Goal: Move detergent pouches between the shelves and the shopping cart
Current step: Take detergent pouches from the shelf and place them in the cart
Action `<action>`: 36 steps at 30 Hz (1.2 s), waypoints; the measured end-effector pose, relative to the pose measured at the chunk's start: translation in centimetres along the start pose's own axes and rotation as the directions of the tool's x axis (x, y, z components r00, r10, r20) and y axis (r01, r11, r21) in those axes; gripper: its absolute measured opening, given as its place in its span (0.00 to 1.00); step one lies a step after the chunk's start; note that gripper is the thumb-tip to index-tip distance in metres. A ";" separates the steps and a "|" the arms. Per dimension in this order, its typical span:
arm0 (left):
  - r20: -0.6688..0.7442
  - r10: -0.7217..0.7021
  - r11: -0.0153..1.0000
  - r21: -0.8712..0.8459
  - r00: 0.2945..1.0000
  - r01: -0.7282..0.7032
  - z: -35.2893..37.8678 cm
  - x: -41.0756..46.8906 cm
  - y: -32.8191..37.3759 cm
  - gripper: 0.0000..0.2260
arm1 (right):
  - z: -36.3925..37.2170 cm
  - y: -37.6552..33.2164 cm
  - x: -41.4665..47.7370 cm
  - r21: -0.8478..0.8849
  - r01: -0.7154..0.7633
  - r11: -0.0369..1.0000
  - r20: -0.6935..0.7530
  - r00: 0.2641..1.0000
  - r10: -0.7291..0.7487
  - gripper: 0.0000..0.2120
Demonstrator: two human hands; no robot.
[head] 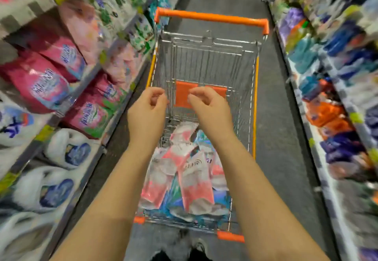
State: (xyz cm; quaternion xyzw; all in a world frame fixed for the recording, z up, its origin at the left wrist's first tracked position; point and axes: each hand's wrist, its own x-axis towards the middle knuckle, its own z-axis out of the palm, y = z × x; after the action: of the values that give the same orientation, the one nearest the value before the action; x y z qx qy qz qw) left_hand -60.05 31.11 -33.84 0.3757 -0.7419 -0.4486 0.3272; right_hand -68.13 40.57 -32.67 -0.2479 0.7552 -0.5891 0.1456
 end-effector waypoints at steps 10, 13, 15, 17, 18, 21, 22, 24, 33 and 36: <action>0.308 -0.457 0.876 0.320 0.835 0.361 10.9 -2.5 -15.1 0.26 | 0.6 18.3 -2.3 -0.249 -0.574 0.780 -0.036 0.810 0.585 0.25; 0.391 -0.637 0.763 0.439 0.664 0.474 11.8 -6.0 -18.5 0.32 | 2.5 21.5 -4.4 -0.355 -0.611 0.708 0.023 0.751 0.660 0.29; 0.413 -0.682 0.725 0.493 0.604 0.481 11.6 -8.6 -19.6 0.31 | 3.9 22.8 -5.6 -0.475 -0.594 0.649 0.027 0.727 0.686 0.31; 0.456 -0.676 0.736 0.387 0.579 0.555 11.5 -10.3 -19.9 0.30 | 5.2 23.3 -6.3 -0.649 -0.526 0.550 0.035 0.701 0.712 0.36; 0.466 -0.692 0.710 0.297 0.552 0.639 11.5 -10.7 -20.0 0.33 | 5.7 23.3 -6.4 -0.702 -0.500 0.507 0.030 0.690 0.723 0.37; 0.500 -0.763 0.533 0.129 0.409 0.836 11.8 -10.2 -20.5 0.31 | 6.7 23.3 -5.7 -0.721 -0.547 0.426 -0.037 0.643 0.765 0.39; 0.516 -0.760 0.518 0.116 0.394 0.847 11.8 -9.9 -20.6 0.23 | 6.8 23.3 -5.4 -0.712 -0.575 0.403 -0.063 0.624 0.779 0.40; 0.498 -0.776 0.505 0.123 0.387 0.855 12.2 -9.6 -21.0 0.14 | 6.5 23.7 -4.7 -0.668 -0.651 0.361 -0.105 0.562 0.820 0.40; 0.455 -0.811 0.424 0.024 0.368 0.905 11.2 -10.0 -18.6 0.03 | 5.5 23.3 -5.3 -0.454 -0.757 0.470 -0.098 0.567 0.818 0.27; 0.460 -0.771 0.491 -0.009 0.440 0.871 10.3 -10.8 -17.1 0.05 | 4.8 22.2 -6.4 -0.407 -0.759 0.508 -0.087 0.586 0.805 0.28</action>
State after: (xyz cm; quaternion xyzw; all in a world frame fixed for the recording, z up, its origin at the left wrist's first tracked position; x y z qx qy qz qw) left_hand -58.57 39.19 -54.97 0.5473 -0.4499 -0.7041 -0.0484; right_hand -64.85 44.18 -55.72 0.0626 0.8789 -0.2757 0.3841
